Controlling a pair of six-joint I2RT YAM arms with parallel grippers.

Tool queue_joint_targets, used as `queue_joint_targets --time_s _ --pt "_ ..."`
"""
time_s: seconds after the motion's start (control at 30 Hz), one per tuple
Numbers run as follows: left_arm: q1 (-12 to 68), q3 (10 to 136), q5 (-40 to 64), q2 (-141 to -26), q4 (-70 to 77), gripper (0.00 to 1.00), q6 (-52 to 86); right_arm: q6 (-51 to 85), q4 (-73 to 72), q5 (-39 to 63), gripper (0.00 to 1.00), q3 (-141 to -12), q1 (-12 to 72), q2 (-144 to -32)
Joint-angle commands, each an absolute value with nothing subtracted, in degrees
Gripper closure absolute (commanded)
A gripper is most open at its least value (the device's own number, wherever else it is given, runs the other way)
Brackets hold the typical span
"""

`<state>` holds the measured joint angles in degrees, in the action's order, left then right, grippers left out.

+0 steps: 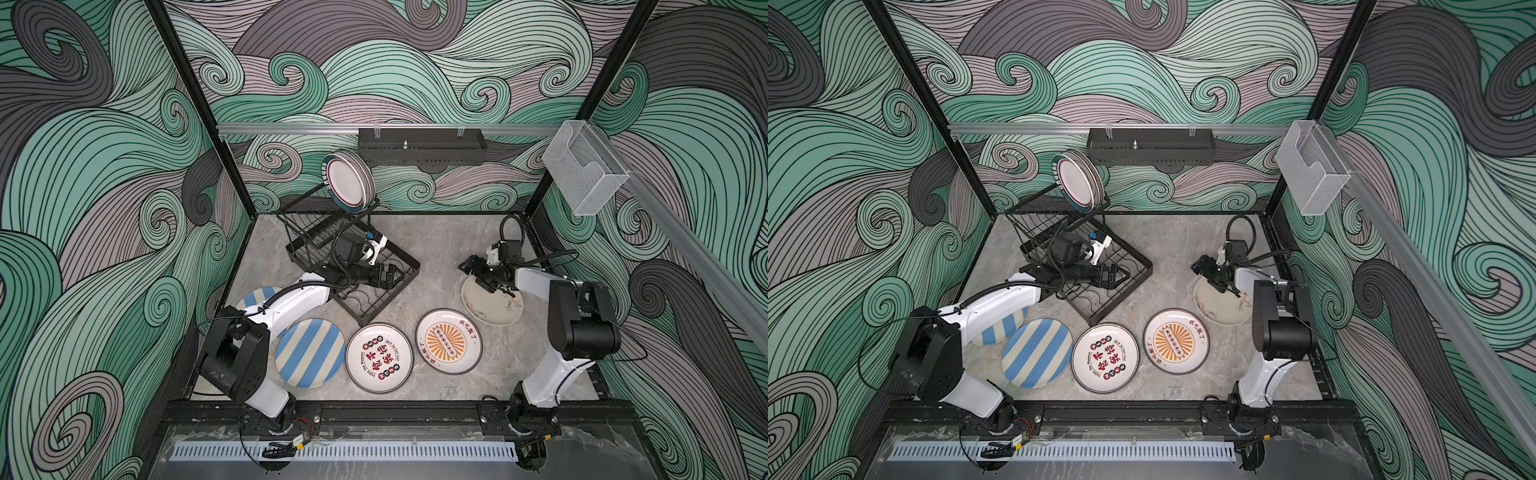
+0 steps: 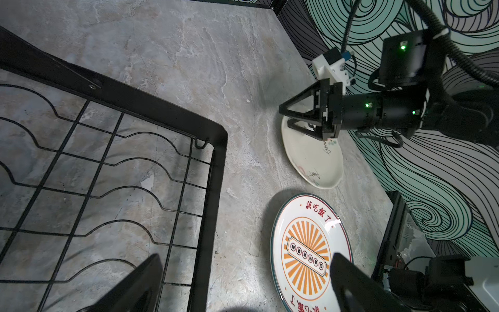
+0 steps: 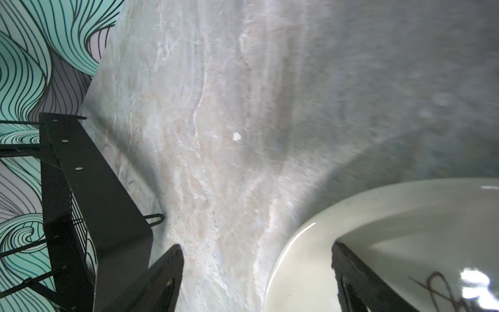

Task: Load plates into a dish rack
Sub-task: Move to the middle-right of the table.

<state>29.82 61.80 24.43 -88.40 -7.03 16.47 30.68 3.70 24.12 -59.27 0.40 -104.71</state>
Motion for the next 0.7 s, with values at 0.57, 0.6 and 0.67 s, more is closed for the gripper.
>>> queue_joint_targets --time_s 0.57,0.6,0.67 --pt "30.82 69.58 24.68 -95.73 -8.87 0.01 15.01 24.59 11.77 22.81 0.14 -46.3 -7.37 -81.16" --pt "30.98 69.61 24.94 -96.02 -8.35 0.01 15.31 25.59 10.11 23.96 0.15 -43.72 -8.75 -79.41" --pt "31.27 69.98 25.5 -96.95 -7.53 0.01 15.41 26.7 9.35 24.58 0.15 -40.71 -10.52 -77.19"
